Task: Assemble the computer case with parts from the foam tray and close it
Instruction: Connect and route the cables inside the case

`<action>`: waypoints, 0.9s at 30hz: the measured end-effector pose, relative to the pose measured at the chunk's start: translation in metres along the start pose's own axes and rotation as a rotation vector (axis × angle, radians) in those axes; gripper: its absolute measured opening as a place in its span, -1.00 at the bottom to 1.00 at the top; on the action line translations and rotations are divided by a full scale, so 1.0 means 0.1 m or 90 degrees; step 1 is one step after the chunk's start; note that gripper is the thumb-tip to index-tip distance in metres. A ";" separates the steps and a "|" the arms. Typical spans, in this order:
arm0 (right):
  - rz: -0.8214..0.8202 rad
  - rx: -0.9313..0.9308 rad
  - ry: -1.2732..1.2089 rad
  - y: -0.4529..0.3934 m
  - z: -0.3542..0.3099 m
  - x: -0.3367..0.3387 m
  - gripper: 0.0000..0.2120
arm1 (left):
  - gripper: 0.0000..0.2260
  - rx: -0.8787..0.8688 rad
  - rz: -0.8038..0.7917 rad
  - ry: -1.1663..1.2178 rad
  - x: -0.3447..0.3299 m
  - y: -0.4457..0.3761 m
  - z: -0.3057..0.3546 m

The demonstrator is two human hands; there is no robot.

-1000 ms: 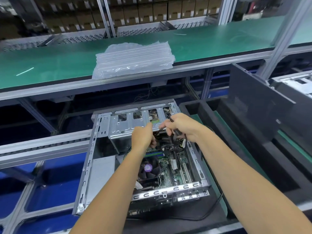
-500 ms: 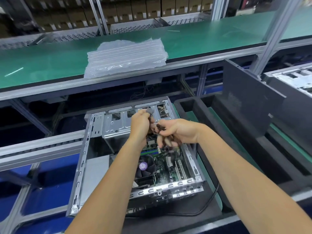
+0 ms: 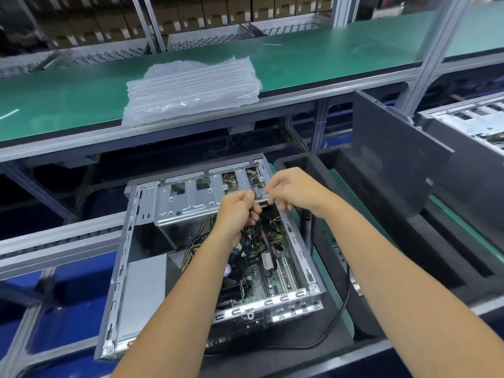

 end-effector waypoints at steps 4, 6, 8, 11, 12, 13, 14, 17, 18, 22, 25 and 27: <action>0.011 -0.014 -0.081 0.03 0.13 -0.07 -0.95 | -0.80 0.030 -0.017 0.088 -0.13 0.05 -0.05; 0.052 -0.010 -0.103 0.01 0.18 -0.10 -0.94 | -0.84 0.023 -0.034 0.135 -0.16 0.07 -0.08; 0.060 -0.005 -0.114 -0.01 0.21 -0.10 -0.94 | -0.88 0.023 -0.052 0.194 -0.15 0.07 -0.09; 0.052 0.022 -0.101 -0.03 0.23 -0.08 -0.99 | -0.89 0.053 -0.067 0.279 -0.10 0.06 -0.10; 0.055 0.029 -0.094 -0.03 0.23 -0.08 -0.96 | -0.89 0.066 -0.071 0.304 -0.09 0.06 -0.10; 0.057 0.033 -0.090 -0.03 0.23 -0.08 -0.94 | -0.87 0.080 -0.075 0.331 -0.08 0.06 -0.10; 0.059 0.036 -0.087 -0.03 0.23 -0.09 -0.93 | -0.83 0.095 -0.077 0.357 -0.08 0.06 -0.10; 0.073 0.053 -0.031 -0.05 0.23 -0.10 -0.92 | -0.85 0.131 -0.063 0.372 -0.08 0.06 -0.10; 0.080 0.056 -0.012 -0.06 0.24 -0.10 -0.93 | -0.86 0.139 -0.056 0.366 -0.08 0.07 -0.09; 0.192 0.010 -0.052 -0.11 0.29 -0.05 -0.94 | -0.81 0.166 -0.008 0.298 -0.13 0.11 -0.09; 0.294 -0.034 -0.107 -0.12 0.30 -0.02 -0.91 | -0.93 0.167 0.059 0.168 -0.22 0.15 -0.14; 0.336 -0.052 -0.140 -0.12 0.30 0.00 -0.91 | -0.96 0.175 0.106 0.104 -0.31 0.17 -0.17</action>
Point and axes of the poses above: each hand's wrist, its own y-axis away from the middle knuckle, its own x-axis out of the back of the hand, z = x × y, the point moved 2 cm from there along -y, towards the middle knuckle, and after that the axes turned 10 degrees about z, right-handed, at the moved point
